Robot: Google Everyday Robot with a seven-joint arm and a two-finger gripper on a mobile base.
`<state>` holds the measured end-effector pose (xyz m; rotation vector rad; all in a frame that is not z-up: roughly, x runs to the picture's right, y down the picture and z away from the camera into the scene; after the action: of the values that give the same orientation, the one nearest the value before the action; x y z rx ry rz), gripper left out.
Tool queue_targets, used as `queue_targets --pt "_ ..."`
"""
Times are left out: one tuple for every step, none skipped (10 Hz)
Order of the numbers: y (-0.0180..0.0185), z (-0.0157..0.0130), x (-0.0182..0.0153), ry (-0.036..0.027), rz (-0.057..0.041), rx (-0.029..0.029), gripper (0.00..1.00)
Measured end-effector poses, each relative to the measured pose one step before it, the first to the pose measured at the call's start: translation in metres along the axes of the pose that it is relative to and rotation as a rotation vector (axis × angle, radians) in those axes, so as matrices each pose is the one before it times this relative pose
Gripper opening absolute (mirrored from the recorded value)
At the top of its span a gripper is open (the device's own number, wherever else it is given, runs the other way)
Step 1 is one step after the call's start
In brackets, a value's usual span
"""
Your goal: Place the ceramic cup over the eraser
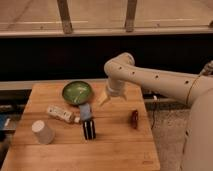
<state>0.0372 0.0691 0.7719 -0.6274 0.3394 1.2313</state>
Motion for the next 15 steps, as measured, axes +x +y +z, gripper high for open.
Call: queue_targets --pt "0.00041 -0.00052 -0.00026 -0.0001 -0.00233 0.00211 0.8" --pt "0.00428 -0.00439 0.00048 -0.00207 -0.01578 0.00777 0.8" --pt "0.0123 -0.00656 -0.00442 -0.00349 -0.02563 -0.00422 0.8" --pt "0.016 -0.00561 -0.00607 -0.00211 -0.0309 -0.00222 0.8" --pt "0.01578 -0.00408 -0.00664 -0.00229 -0.02922 -0.0019 0.8" --pt "0.02723 -0.00573 -0.01569 -0.01087 -0.04751 -0.00464 0.8" --pt "0.02389 -0.004 -0.01602 -0.0098 -0.04415 -0.0017 0.8" --pt "0.01626 -0.00166 -0.01144 -0.0061 -0.03167 -0.002 0.8" --pt "0.02128 -0.00143 -0.01565 -0.00692 -0.04464 -0.00266 0.8" --pt "0.03006 -0.00029 -0.02103 -0.00888 -0.07105 -0.01189 0.8" --pt "0.02548 0.00153 -0.01559 -0.00043 -0.06246 -0.01528 0.8" --pt "0.0195 0.00261 -0.00964 0.00856 -0.04994 -0.00939 0.8" --pt "0.01633 0.0009 -0.00866 0.00041 -0.03622 -0.01414 0.8" --pt "-0.00465 -0.00029 0.00213 0.00499 0.00249 0.009 0.8" --pt "-0.00081 -0.00004 0.0002 -0.00077 0.00145 0.00015 0.8"
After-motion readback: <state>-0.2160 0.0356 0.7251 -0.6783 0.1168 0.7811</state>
